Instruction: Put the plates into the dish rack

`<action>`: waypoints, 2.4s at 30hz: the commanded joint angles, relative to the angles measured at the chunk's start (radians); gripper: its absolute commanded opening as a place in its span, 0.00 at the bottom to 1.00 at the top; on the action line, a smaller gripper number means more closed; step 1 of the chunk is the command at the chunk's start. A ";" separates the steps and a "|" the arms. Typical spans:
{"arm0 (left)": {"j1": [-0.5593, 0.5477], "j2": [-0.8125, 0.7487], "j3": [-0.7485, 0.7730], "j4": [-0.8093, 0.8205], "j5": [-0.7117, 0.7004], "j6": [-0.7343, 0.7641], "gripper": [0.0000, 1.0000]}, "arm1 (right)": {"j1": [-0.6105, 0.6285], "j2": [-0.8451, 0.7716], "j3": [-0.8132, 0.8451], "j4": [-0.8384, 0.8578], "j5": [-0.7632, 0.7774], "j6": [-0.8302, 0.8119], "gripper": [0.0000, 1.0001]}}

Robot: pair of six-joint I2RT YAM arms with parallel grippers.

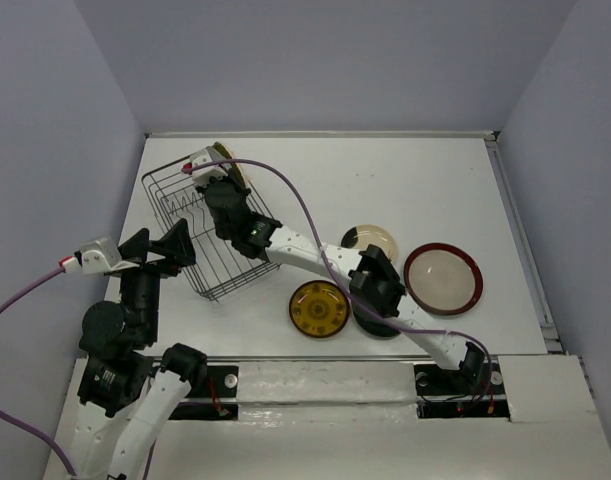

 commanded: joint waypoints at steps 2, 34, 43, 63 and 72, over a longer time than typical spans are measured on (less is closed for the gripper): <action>-0.005 -0.010 -0.011 0.054 -0.023 0.001 0.99 | -0.004 -0.038 -0.008 0.149 -0.007 0.062 0.07; 0.007 0.152 -0.049 0.078 0.361 0.006 0.99 | -0.575 -1.554 -1.670 -0.253 -0.665 1.082 0.54; -0.017 0.137 -0.049 0.086 0.382 0.019 0.99 | -0.979 -1.899 -1.881 -0.620 -0.556 1.252 0.75; -0.189 0.016 -0.035 0.031 0.266 0.050 0.99 | -1.311 -1.740 -1.912 -0.908 -0.624 1.519 0.84; -0.191 -0.007 -0.031 0.022 0.231 0.053 0.99 | -1.320 -1.608 -2.000 -0.793 -0.731 1.586 0.81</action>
